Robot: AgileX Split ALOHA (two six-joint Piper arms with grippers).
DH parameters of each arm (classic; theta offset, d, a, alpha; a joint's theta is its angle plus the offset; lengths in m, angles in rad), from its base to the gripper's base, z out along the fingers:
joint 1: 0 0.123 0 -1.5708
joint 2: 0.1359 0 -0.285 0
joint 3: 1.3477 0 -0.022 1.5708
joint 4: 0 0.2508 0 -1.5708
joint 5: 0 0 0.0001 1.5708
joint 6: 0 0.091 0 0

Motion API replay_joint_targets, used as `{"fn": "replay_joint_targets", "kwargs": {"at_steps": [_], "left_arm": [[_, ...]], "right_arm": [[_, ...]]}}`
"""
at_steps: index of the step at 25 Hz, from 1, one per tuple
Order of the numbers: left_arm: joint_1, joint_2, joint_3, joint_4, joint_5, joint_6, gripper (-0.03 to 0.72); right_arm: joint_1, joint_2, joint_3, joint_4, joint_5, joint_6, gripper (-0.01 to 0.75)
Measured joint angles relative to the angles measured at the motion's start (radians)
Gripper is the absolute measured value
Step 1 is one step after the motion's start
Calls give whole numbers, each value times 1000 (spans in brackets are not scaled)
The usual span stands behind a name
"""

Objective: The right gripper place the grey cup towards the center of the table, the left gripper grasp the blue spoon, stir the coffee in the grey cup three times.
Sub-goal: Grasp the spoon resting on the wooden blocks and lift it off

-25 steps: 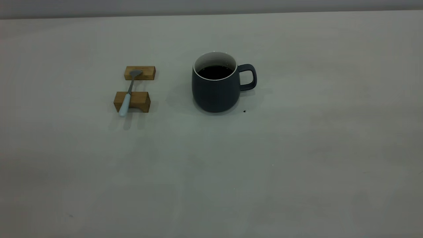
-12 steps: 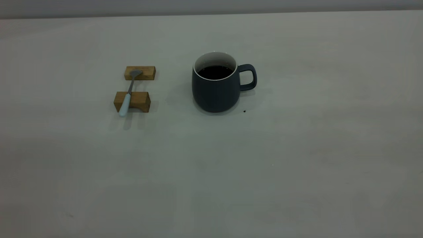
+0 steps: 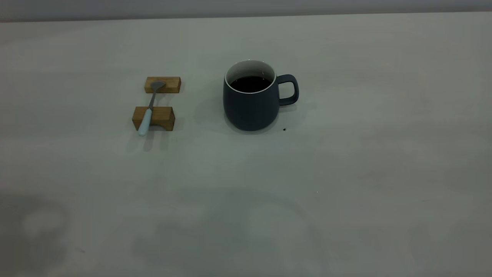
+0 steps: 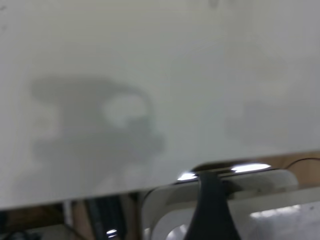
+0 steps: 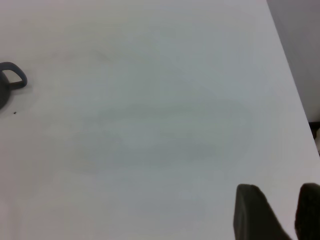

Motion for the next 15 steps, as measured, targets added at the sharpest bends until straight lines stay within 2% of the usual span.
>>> {"fn": "replay_joint_targets", "kwargs": {"at_steps": [3,9,15], "left_arm": [[-35,163,-35,-20,-84,6,605],[-184,484,-133,21,-258,-112,595],[-262,803,-322,109,-293,-253,595]], "right_arm": [[0,0,0,0,0,0,239],[0,0,0,0,0,0,239],[0,0,0,0,0,0,239]]}}
